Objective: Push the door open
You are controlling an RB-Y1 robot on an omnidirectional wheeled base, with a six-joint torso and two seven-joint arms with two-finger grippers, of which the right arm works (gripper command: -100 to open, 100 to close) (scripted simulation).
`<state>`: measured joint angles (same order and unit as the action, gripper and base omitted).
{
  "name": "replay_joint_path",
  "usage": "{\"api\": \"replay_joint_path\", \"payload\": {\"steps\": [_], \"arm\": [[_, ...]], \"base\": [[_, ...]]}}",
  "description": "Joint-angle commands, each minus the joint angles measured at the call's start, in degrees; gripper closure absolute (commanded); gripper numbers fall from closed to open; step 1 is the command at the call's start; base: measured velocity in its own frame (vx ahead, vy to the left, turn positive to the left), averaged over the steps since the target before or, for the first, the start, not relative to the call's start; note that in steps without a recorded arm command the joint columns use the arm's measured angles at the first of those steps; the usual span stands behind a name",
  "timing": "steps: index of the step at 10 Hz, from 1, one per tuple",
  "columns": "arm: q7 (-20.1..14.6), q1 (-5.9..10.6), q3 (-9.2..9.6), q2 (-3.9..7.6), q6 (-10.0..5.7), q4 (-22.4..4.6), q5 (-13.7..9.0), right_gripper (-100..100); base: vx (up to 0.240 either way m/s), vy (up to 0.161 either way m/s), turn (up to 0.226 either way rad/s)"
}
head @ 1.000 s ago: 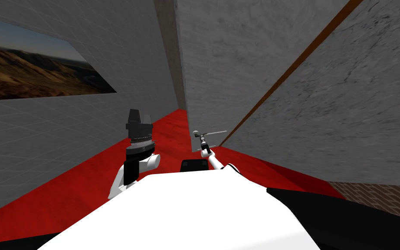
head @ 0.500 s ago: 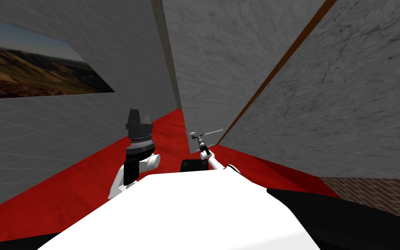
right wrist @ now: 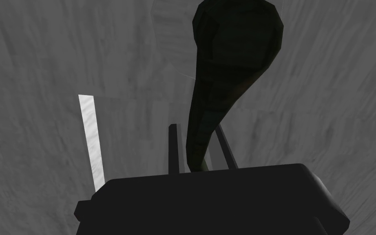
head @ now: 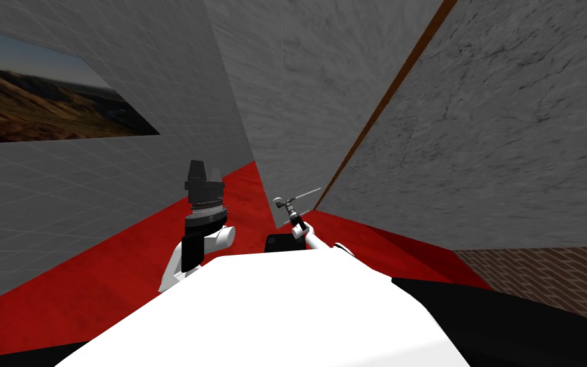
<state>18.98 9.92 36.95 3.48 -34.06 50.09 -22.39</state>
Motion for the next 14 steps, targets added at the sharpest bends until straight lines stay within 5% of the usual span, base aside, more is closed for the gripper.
{"api": "replay_joint_path", "payload": {"steps": [1,7,14], "arm": [[-0.7,-0.6,2.69,1.1,-0.07,1.9,0.0,100],[-2.0,-2.15,10.07,1.92,0.83,5.6,0.4,100],[-2.9,-3.22,15.15,2.22,1.45,8.1,0.7,100]], "base": [[-0.093,-0.15,-0.065],[-0.06,-0.127,-0.039],[-0.046,-0.087,0.005]]}}
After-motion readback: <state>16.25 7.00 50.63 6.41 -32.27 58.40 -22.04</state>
